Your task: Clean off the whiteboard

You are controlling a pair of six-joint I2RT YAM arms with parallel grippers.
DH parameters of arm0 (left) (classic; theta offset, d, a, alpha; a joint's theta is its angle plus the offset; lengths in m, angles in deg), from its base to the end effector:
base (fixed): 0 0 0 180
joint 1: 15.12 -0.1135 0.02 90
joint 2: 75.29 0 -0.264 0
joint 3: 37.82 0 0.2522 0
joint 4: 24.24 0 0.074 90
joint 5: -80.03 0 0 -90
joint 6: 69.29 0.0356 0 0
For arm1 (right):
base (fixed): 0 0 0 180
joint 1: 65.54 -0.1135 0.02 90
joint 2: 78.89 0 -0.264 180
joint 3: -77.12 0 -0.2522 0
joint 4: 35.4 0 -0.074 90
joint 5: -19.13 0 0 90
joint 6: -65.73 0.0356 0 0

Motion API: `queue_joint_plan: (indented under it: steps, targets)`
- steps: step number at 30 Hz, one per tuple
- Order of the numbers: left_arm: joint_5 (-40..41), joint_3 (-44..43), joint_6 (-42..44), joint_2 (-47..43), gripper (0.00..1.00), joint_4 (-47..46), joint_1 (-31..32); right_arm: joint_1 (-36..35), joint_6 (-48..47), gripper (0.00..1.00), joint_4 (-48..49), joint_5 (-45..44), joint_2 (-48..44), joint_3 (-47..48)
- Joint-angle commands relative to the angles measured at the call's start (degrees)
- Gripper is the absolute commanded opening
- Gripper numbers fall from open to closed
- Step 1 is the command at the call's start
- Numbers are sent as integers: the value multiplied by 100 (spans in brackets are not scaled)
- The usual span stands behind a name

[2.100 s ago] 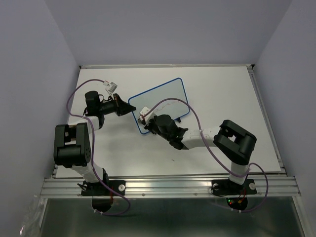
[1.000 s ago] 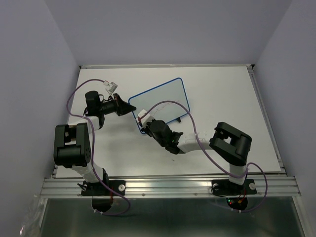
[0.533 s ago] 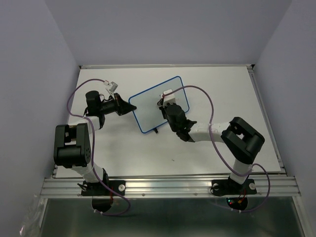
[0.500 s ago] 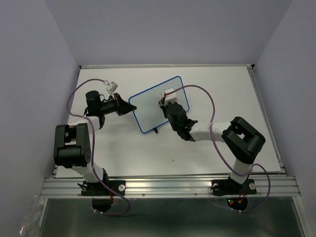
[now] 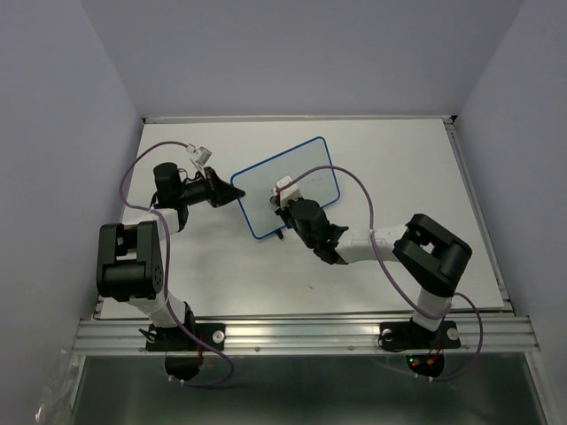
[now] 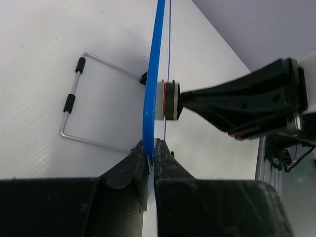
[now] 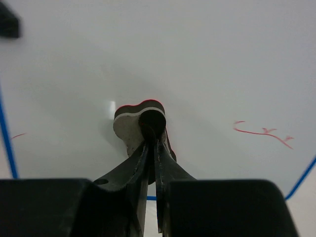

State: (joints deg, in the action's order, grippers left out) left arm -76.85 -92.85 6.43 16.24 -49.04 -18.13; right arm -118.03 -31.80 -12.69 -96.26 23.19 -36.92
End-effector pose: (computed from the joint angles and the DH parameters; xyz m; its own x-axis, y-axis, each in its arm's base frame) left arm 0.3172 -0.0161 0.2096 -0.4130 -0.1187 -0.9030 0.8016 0.4232 -0.4223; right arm 0.2449 0.2939 0.1984 -0.0794 -0.2978 -0.9513 -0.4772 0.8492 -0.2261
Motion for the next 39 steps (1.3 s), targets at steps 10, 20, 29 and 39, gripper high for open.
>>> queue_joint_plan:
  steps: [10, 20, 29, 39]
  targets:
    - [719, 102, 593, 50, 0, 156, 19, -807, -328, 1, 282, 1, 549, 536]
    - [711, 111, 602, 32, 0, 156, 19, -500, -433, 1, 519, -950, 461, 983]
    - [711, 102, 602, 41, 0, 156, 28, -148, -424, 1, 493, -538, 435, 1353]
    - [719, 85, 602, 58, 0, 157, 37, -148, -566, 1, 291, -336, 576, 1933]
